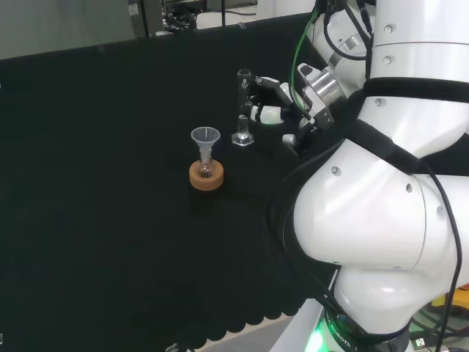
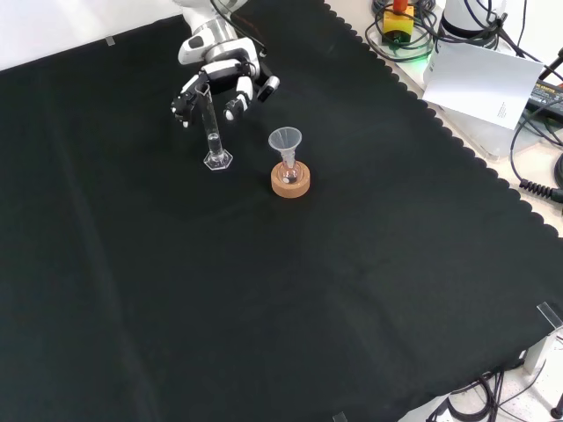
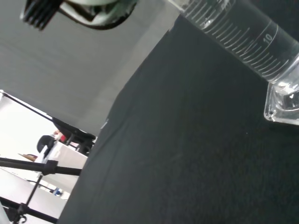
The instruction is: Pick up the graduated cylinder.
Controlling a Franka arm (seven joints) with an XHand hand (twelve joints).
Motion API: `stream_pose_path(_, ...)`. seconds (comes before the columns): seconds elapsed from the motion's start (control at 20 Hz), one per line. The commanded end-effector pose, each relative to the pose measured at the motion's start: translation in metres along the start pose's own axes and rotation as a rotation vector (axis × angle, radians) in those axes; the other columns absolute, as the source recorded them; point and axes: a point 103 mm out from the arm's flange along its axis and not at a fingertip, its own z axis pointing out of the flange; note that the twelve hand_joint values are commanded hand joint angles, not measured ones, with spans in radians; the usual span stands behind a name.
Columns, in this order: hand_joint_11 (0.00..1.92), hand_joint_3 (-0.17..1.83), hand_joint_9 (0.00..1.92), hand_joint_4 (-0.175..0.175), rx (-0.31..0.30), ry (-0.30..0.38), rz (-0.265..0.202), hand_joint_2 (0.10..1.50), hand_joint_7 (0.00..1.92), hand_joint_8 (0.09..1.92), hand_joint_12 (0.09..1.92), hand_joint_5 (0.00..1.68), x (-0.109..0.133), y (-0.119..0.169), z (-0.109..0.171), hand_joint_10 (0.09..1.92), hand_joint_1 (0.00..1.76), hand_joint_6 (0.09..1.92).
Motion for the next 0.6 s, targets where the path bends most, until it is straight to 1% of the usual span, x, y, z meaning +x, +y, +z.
stream_pose_path(0.05,0.44,0.62,0.68,-0.016,0.0,0.042,-0.029,0.63,0.51,0.55,1.27,0.46,-0.002,0.005,0.008,0.49,0.93,0.09)
stream_pose_path(0.3,0.53,0.64,0.72,-0.014,-0.01,0.082,-0.044,0.63,0.54,0.53,1.22,0.48,-0.003,0.007,0.016,0.46,0.95,0.09)
stream_pose_path(0.4,0.57,0.64,0.75,-0.012,-0.007,0.087,-0.049,0.64,0.56,0.53,1.19,0.5,-0.004,0.008,0.017,0.44,0.96,0.09)
stream_pose_path(0.6,0.63,0.63,0.81,-0.01,-0.008,0.107,-0.043,0.66,0.61,0.52,1.16,0.55,-0.008,0.008,0.021,0.41,0.99,0.09)
